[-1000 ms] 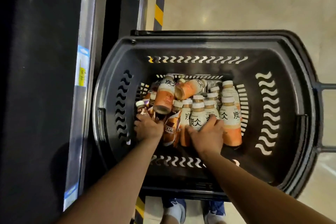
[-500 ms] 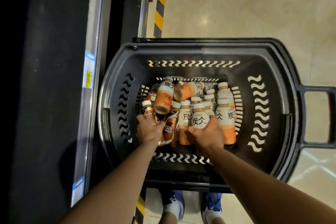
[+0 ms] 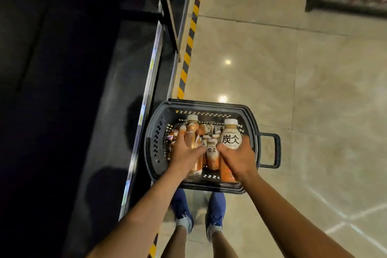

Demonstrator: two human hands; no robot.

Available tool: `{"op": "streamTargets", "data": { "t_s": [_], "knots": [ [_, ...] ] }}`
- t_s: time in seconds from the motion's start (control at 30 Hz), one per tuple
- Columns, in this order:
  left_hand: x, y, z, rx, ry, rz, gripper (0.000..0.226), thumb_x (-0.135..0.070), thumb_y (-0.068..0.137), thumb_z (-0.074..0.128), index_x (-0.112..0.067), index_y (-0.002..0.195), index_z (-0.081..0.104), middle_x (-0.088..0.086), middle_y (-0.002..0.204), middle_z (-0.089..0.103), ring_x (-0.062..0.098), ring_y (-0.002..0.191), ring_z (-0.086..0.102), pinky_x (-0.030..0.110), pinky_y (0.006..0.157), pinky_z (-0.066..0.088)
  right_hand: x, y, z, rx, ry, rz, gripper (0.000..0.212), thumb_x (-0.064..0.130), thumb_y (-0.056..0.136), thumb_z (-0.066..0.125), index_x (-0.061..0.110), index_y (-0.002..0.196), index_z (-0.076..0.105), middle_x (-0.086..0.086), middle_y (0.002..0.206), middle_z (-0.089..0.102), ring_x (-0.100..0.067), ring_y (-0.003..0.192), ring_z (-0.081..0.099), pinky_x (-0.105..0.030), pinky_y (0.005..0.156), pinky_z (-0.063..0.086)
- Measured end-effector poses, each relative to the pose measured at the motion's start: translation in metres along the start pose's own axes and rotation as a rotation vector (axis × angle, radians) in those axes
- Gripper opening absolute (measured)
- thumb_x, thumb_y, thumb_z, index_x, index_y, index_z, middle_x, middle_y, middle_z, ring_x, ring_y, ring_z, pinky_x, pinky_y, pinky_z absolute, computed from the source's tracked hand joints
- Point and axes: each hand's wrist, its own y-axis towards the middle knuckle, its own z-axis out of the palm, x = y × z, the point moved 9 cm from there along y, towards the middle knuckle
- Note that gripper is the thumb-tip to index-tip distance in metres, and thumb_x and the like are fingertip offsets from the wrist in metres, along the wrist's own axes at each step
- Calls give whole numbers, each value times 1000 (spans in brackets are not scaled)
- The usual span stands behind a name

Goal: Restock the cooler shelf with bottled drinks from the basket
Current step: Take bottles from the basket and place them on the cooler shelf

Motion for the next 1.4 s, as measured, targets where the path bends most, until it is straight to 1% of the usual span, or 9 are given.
{"op": "streamTargets", "data": {
  "t_s": [0.07, 0.17, 0.47, 0.6, 0.87, 1.07, 1.2, 1.33, 1.4],
  "knots": [
    [-36, -41, -8, 20, -39, 23, 51, -14, 80, 77, -20, 124, 51, -10, 107, 62, 13, 107, 59, 18, 74, 44, 31, -34, -29, -10, 48, -41, 47, 32, 77, 79, 24, 111, 48, 7, 90, 63, -9, 79, 60, -25, 60, 43],
    [-77, -97, -18, 82, -119, 38, 47, -19, 77, 78, -25, 118, 56, -2, 109, 68, 19, 105, 65, 41, 91, 53, 73, -84, -68, -17, 100, -103, 43, 28, 79, 79, 24, 108, 47, 9, 85, 61, -2, 72, 57, -18, 52, 39],
    [-155, -249, -67, 189, -297, 114, 43, -32, 69, 82, -41, 106, 62, 12, 107, 72, 31, 96, 71, 57, 88, 55, 167, -218, -129, 79, 122, -334, 36, 27, 77, 81, 30, 99, 52, 3, 94, 67, -14, 84, 66, -31, 67, 53],
    [-177, -303, -102, 73, -341, 199, 32, -23, 79, 77, -33, 103, 59, 14, 105, 70, 23, 85, 73, 43, 78, 60, 198, -267, -144, 134, 125, -441, 36, 29, 79, 79, 32, 101, 51, 2, 94, 68, -17, 82, 67, -37, 67, 57],
    [-169, -389, -153, -161, -515, 294, 31, -22, 79, 76, -25, 107, 63, 12, 97, 73, 31, 90, 72, 55, 88, 55, 232, -331, -137, 295, 74, -578, 40, 32, 76, 80, 34, 104, 52, 4, 96, 69, -18, 86, 68, -45, 77, 59],
    [-150, -468, -197, -366, -639, 386, 23, -18, 83, 73, -21, 102, 61, 19, 95, 70, 30, 81, 71, 49, 79, 59, 263, -404, -99, 491, 2, -716, 38, 31, 78, 81, 32, 102, 52, 1, 94, 67, -16, 81, 67, -32, 63, 54],
    [-126, -530, -233, -527, -735, 435, 26, -15, 82, 72, -21, 104, 61, 19, 101, 68, 32, 80, 71, 54, 83, 58, 273, -467, -64, 643, -75, -799, 42, 39, 72, 83, 35, 101, 54, -1, 93, 69, -21, 82, 69, -44, 70, 60],
    [-101, -604, -268, -693, -782, 506, 35, -20, 75, 70, -16, 108, 57, 18, 99, 68, 27, 74, 69, 49, 74, 60, 281, -545, -33, 776, -133, -935, 36, 30, 77, 81, 28, 101, 54, 4, 89, 67, -6, 71, 64, -23, 57, 47],
    [-84, -644, -285, -798, -761, 530, 36, -23, 75, 70, -15, 108, 56, 20, 98, 67, 29, 75, 69, 49, 74, 60, 282, -590, -18, 855, -140, -979, 33, 27, 77, 81, 26, 99, 55, 4, 88, 67, -7, 71, 64, -25, 59, 47]
  ]
}}
